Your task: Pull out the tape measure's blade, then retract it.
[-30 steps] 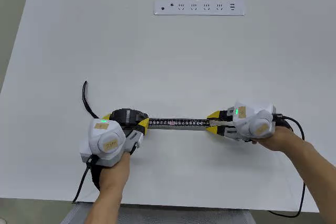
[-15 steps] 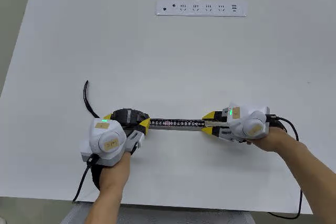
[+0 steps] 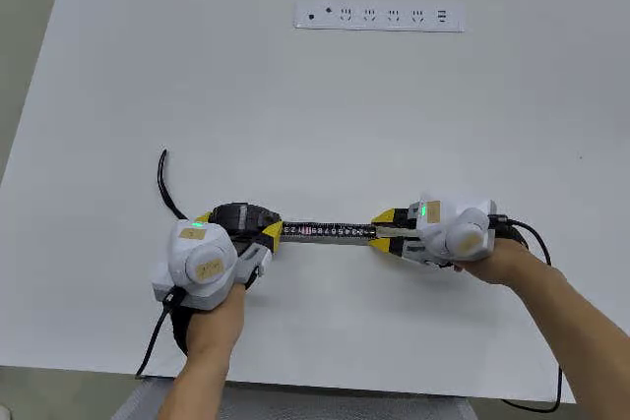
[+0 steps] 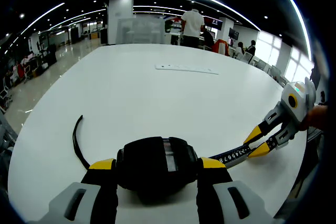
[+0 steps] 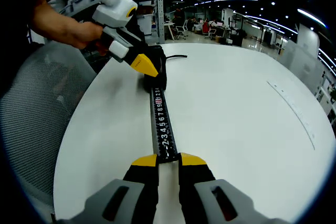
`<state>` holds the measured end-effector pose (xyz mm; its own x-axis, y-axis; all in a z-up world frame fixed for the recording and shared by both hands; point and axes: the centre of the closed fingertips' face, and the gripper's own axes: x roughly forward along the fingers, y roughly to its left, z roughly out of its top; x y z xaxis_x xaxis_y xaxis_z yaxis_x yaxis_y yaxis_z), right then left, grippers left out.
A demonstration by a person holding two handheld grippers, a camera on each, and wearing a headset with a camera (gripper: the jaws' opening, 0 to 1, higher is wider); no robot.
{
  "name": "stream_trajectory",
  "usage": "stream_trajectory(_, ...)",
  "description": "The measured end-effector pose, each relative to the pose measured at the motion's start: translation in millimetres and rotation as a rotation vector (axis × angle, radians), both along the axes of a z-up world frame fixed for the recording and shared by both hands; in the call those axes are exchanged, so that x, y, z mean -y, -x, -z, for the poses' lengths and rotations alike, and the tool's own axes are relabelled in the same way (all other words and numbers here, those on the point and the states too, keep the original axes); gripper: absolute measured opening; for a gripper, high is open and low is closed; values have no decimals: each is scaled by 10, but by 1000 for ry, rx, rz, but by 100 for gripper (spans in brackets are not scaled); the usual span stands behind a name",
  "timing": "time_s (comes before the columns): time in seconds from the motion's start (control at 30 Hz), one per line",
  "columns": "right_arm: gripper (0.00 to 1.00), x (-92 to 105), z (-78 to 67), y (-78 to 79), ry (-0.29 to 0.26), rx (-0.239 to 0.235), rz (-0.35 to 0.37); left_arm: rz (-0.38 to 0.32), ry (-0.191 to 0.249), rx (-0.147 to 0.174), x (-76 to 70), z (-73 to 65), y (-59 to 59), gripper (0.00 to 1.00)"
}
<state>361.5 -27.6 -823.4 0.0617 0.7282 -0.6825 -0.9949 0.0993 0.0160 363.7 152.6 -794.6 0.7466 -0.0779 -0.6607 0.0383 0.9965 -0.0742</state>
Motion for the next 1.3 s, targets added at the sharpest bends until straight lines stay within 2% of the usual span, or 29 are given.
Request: stream_trajectory(1.3,12,-330,14,30,-28,-15,3,6,11,-9,9,18,1,57)
